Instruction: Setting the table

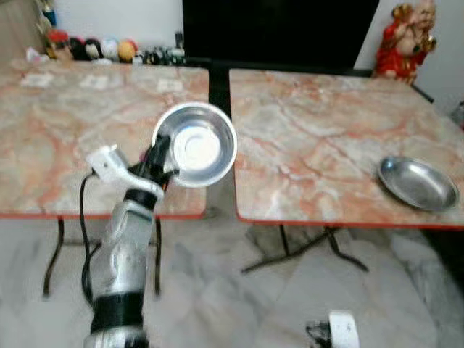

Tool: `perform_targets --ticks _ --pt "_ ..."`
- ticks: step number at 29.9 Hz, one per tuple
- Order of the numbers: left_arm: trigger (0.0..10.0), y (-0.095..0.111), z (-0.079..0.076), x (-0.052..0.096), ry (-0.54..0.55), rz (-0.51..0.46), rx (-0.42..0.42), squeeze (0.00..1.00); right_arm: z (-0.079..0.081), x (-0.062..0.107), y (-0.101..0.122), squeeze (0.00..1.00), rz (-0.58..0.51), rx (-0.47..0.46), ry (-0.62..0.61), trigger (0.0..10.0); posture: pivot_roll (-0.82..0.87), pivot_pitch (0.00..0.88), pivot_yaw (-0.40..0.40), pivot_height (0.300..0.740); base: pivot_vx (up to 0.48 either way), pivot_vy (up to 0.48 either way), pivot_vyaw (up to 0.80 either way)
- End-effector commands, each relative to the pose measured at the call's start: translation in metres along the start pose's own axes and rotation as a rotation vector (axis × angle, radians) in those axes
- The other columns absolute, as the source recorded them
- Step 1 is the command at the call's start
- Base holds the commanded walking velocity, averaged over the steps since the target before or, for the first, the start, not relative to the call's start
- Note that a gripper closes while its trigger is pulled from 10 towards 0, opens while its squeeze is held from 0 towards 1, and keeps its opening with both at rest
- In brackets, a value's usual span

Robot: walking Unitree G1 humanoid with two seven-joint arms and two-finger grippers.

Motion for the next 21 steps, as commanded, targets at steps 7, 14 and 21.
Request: perform_targets --ticks 7,14,21 --pt "10.0 -0.002 -0.012 -0.003 -0.040 0.028 -0.065 0.00 -0.007 0.000 0.004 0.00 -0.008 0.006 -0.016 10.0 0.09 0.000 -0.076 0.740 0.000 -0.129 0.00" --pt "10.0 -0.005 -0.012 -0.001 -0.049 0.043 -0.075 0.00 -0.007 0.000 0.004 0.00 -0.008 0.006 -0.015 10.0 0.09 0.000 -0.077 0.740 0.000 0.000 0.00" --pt "10.0 -0.006 -0.016 -0.001 -0.073 0.050 -0.094 0.00 -0.006 0.000 0.004 0.00 -0.005 0.007 -0.014 10.0 0.09 0.000 -0.076 0.740 0.000 0.000 0.00"
Point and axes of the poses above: a point about 5 cm out from each wrist's last joint towards the gripper, its own x axis pointing back from the gripper into the wrist, its own y axis along the axis of the wrist's last joint, z = x × y, the point moved 1 cm from there along -x, pointing out of the wrist towards the gripper, and after that the axes turned 15 degrees about -x, right-handed, at the moved point
